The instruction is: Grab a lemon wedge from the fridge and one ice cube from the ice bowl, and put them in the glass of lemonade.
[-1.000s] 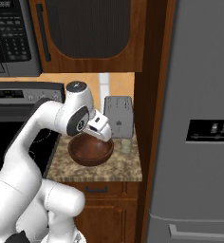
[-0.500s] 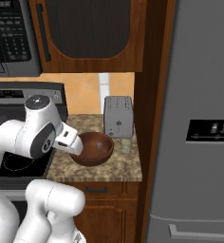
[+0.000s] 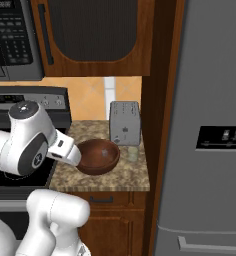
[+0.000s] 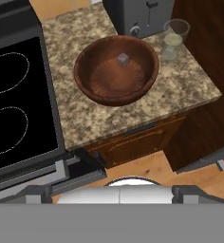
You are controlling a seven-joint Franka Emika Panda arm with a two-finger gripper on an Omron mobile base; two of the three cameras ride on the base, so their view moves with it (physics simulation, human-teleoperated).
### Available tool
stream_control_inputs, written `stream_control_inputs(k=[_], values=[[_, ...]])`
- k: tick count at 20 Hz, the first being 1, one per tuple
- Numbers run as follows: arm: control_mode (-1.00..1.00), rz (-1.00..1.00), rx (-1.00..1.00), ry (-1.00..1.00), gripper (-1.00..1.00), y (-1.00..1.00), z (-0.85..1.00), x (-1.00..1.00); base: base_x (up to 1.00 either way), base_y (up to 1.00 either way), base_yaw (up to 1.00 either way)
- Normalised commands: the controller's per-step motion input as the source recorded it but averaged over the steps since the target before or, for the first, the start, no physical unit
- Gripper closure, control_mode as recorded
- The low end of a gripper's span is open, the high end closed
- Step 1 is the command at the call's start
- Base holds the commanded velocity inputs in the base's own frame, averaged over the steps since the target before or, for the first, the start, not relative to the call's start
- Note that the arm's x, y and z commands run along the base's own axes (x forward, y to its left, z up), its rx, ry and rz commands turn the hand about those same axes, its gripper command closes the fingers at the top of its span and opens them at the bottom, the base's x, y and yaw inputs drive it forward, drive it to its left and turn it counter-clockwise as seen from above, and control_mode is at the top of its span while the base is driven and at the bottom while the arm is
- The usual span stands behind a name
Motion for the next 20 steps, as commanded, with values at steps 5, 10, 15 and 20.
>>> stream_control_inputs(k=[5,10,15,20], values=[[-1.00,0.00,0.00,0.00,-1.00,0.00,0.00,0.00,0.00,0.00,0.00],[1.00,0.00,0.00,0.00,-1.00,0.00,0.00,0.00,-0.85,-0.01,0.00],[1.00,0.00,0.00,0.00,-1.00,0.00,0.00,0.00,-0.82,-0.31,-0.17],[1.00,0.00,0.00,0.00,-1.00,0.00,0.00,0.00,-0.24,-0.85,-0.21]])
